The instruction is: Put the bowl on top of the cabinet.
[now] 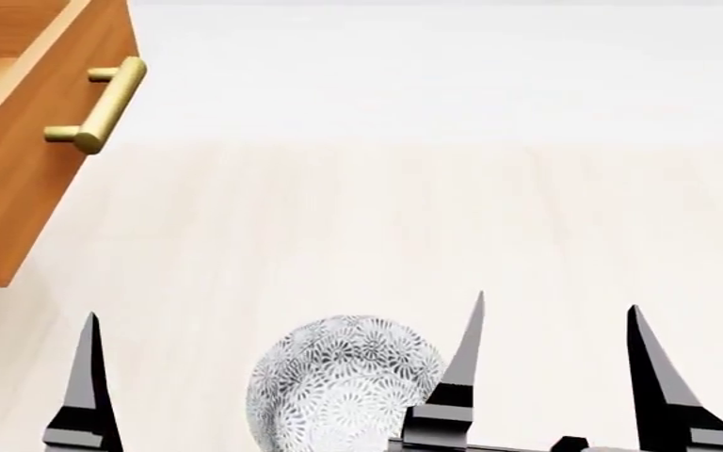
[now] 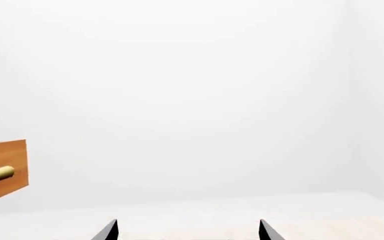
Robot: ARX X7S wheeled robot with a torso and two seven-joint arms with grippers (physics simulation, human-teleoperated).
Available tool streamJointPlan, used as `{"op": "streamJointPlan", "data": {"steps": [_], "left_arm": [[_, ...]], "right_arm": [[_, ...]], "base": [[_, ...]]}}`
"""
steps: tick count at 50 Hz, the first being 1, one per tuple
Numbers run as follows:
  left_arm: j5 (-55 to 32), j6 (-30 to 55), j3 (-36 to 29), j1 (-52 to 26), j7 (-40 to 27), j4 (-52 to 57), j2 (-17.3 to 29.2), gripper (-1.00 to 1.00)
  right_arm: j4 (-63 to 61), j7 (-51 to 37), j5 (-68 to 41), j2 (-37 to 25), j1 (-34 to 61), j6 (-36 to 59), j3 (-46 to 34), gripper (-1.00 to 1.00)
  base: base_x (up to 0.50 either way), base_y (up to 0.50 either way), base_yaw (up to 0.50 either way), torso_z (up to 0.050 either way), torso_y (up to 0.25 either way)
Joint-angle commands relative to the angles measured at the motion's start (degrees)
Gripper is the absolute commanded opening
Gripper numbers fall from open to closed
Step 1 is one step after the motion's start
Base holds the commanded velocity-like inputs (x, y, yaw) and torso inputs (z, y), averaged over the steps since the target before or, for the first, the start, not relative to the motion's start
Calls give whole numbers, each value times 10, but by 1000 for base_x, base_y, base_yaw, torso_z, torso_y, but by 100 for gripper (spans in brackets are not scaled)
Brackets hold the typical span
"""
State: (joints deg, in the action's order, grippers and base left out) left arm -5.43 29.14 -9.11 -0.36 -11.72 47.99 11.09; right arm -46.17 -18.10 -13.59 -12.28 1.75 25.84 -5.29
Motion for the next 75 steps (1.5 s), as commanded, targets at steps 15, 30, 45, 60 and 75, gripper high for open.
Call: {"op": "streamJointPlan", "data": {"steps": [15, 30, 45, 60, 75], "left_arm": [[-3, 16, 18, -1, 1, 15, 1, 100], [-6, 19, 16, -1, -6, 17, 6, 100], [-10, 18, 14, -3, -12, 14, 11, 100], [-13, 40, 13, -8, -20, 19, 17, 100], [-25, 42, 11, -5, -18, 21, 23, 100]], "right_arm": [[20, 7, -4, -5, 11, 0, -4, 100], [19, -2, -11, -12, 12, -1, -8, 100], [23, -10, -18, -18, 12, -6, -11, 100], [33, -13, -36, -18, 10, -20, -8, 100], [34, -21, -43, -23, 10, -25, -10, 100]], "base": [[0, 500, 0, 0, 0], [0, 500, 0, 0, 0], [0, 500, 0, 0, 0], [0, 373, 0, 0, 0], [0, 0, 0, 46, 0]]}}
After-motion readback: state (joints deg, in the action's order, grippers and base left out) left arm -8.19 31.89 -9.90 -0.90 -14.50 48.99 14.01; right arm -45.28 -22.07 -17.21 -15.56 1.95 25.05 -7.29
